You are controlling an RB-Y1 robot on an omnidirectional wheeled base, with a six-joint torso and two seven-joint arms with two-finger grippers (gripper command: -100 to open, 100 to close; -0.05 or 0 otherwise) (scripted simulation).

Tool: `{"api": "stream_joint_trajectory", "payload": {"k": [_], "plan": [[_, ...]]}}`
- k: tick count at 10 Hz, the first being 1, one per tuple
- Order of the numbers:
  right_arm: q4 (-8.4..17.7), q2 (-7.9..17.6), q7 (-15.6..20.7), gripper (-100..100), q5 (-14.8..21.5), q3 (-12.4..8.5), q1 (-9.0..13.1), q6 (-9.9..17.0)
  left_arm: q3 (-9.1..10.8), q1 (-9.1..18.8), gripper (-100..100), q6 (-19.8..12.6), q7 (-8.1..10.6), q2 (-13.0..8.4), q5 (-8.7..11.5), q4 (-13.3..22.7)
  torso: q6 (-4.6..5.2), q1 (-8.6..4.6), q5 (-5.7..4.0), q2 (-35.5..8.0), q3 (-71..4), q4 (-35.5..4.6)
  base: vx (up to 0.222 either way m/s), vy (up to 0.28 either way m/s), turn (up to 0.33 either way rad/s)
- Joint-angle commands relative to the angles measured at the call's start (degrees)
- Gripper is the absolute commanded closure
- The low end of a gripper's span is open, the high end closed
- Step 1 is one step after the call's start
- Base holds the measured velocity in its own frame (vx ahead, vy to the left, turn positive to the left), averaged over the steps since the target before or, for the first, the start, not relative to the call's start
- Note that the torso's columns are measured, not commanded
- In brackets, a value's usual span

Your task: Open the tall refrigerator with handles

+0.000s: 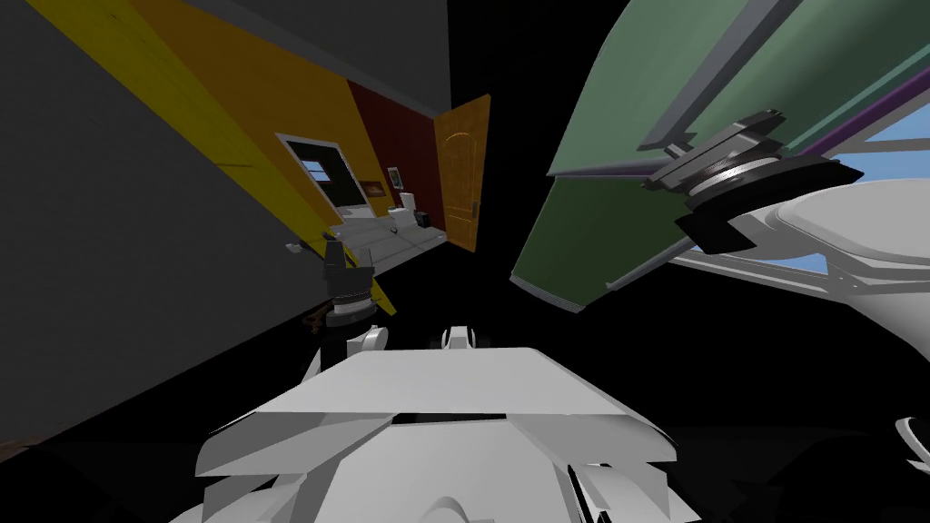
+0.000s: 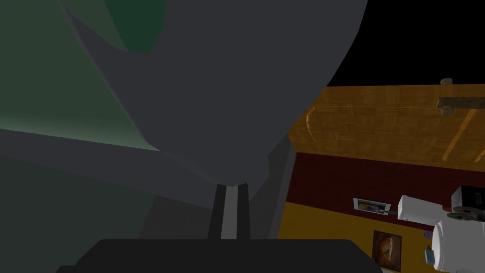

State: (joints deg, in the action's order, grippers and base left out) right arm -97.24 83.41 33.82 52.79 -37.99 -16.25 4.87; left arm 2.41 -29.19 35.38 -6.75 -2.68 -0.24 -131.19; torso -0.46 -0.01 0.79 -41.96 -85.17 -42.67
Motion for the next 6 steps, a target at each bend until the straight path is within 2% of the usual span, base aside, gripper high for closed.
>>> {"api": "stream_joint_trajectory", "payload": {"k": [1, 4, 5, 6], "plan": [[0.4, 0.5, -0.1, -100, -0.3, -2.7, -0.1, 0.2, 0.00, 0.0, 0, 0.0, 0.00, 0.0, 0.0, 0.0, -0.03, 0.34, 0.14, 0.1, -0.1, 0.0, 0.003, -0.033, 0.003], [0.4, 0.5, -0.1, -100, -0.3, -2.7, -0.1, 0.2, -0.01, 0.0, 0, 0.0, 0.00, 0.0, 0.0, 0.0, -0.13, 1.06, 0.31, 0.2, -0.1, 0.2, 0.003, -0.001, -0.007], [1.5, 1.6, -0.7, -100, -1.1, -3.1, 0.1, -0.4, -0.01, 0.0, 0, 0.0, 0.00, 0.0, 0.0, 0.0, -0.16, 1.03, 0.33, 0.2, -0.1, 0.2, 0.015, 0.003, -0.049], [1.5, 1.6, -0.7, -100, -1.1, -3.1, 0.1, -0.4, -0.01, 0.0, 0, 0.0, 0.00, 0.0, 0.0, 0.0, -0.11, 0.94, 0.35, 0.1, -0.1, 0.1, 0.017, -0.007, -0.045]]}}
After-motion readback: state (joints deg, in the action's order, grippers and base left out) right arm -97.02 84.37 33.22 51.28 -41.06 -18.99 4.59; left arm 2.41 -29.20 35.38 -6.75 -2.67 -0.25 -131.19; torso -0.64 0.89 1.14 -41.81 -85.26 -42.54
